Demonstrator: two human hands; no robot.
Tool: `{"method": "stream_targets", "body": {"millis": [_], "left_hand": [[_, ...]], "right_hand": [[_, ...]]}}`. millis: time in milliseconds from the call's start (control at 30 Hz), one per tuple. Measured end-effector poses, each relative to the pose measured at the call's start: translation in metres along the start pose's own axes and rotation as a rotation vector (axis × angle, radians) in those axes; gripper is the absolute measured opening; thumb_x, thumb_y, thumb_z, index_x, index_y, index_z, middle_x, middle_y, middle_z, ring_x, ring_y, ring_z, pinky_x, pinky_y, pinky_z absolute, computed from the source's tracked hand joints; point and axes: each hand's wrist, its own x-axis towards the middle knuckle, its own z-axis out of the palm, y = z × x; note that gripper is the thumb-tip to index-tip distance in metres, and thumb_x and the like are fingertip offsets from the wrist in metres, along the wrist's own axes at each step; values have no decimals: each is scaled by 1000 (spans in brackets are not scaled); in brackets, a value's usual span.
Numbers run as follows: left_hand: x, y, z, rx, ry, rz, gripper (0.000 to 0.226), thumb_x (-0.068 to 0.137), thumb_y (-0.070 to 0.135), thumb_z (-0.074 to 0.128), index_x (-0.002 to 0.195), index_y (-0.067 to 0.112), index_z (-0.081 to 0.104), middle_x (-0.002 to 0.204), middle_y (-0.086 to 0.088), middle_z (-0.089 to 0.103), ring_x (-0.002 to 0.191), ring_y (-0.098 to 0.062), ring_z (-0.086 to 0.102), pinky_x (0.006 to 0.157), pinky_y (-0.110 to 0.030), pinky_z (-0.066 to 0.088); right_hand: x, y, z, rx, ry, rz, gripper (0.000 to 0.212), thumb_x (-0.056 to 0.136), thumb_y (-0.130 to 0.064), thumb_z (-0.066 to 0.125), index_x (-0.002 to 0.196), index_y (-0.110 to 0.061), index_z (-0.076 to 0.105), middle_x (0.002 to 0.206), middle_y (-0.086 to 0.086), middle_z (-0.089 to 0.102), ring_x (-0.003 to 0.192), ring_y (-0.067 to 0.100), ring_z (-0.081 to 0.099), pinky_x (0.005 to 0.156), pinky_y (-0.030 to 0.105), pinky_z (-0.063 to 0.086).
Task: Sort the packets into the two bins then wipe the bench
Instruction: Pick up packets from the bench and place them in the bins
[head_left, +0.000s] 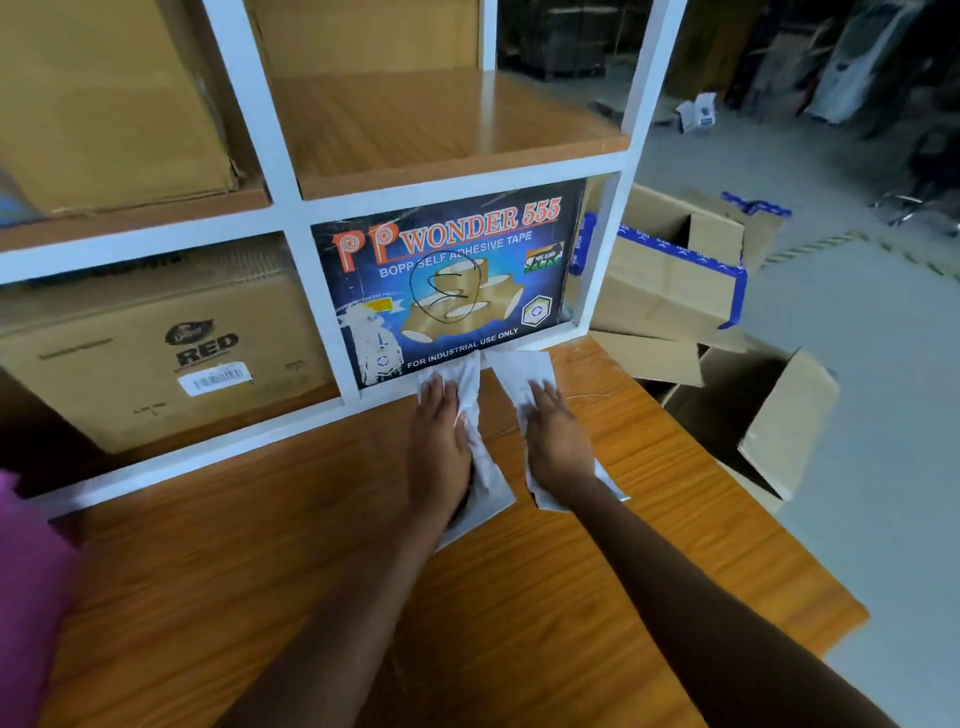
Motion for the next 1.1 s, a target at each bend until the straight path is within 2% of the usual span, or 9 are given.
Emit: {"method": "stream_targets", "body": {"millis": [133, 300, 467, 700, 900, 1033, 1100], "left_hand": [[-12, 5, -47, -70, 50, 87, 46, 99, 15, 45, 143, 6, 36, 154, -8, 31, 145, -19, 23, 116, -38, 31], [-40, 16, -96, -85, 88, 158, 51, 99, 29, 40, 142, 1, 39, 153, -11, 32, 144, -21, 27, 114, -41, 34], [-84, 31, -133, -103, 129, 231, 52, 99, 29, 40, 140, -2, 40, 152, -14, 33, 143, -24, 29, 113, -41, 35], [-177, 38, -205, -140, 183, 251, 49, 99, 22, 43, 140, -4, 39, 152, -15, 32, 144, -26, 28, 114, -43, 33], [-266, 18, -298, -62, 237, 232, 48, 101, 22, 38, 139, -7, 40, 152, -17, 32, 145, -26, 25, 118, -36, 25], [-307, -11, -361, -20, 293, 182, 46, 100, 17, 37, 139, -7, 39, 152, -18, 31, 145, -27, 24, 113, -53, 29], [-323, -28, -393, 21, 329, 155, 45, 100, 15, 38, 139, -7, 39, 152, -19, 30, 144, -28, 25, 112, -54, 30]], "right_hand": [[-45, -34, -23, 100, 166, -16, 56, 100, -39, 26, 145, -9, 39, 151, 11, 39, 144, 23, 28, 110, 25, 27], [-91, -80, -43, 119, 297, -26, 54, 101, -38, 28, 146, -10, 38, 153, 8, 37, 145, 19, 26, 114, 30, 30], [-147, -117, -56, 166, 379, -10, 52, 102, -39, 29, 149, -17, 31, 157, 3, 30, 147, 14, 21, 116, 27, 27], [-258, -160, -51, 254, 418, -29, 49, 103, -34, 33, 149, -17, 34, 156, 1, 32, 146, 10, 23, 117, 28, 26], [-349, -218, -27, 307, 346, -83, 47, 104, -31, 34, 149, -17, 34, 156, 1, 32, 146, 10, 24, 116, 26, 28], [-391, -273, -8, 378, 281, -139, 48, 103, -33, 33, 147, -15, 36, 154, 1, 36, 144, 12, 28, 113, 26, 30], [-404, -302, 5, 404, 247, -178, 48, 103, -33, 32, 147, -15, 37, 153, 2, 37, 144, 12, 29, 113, 25, 31]]}}
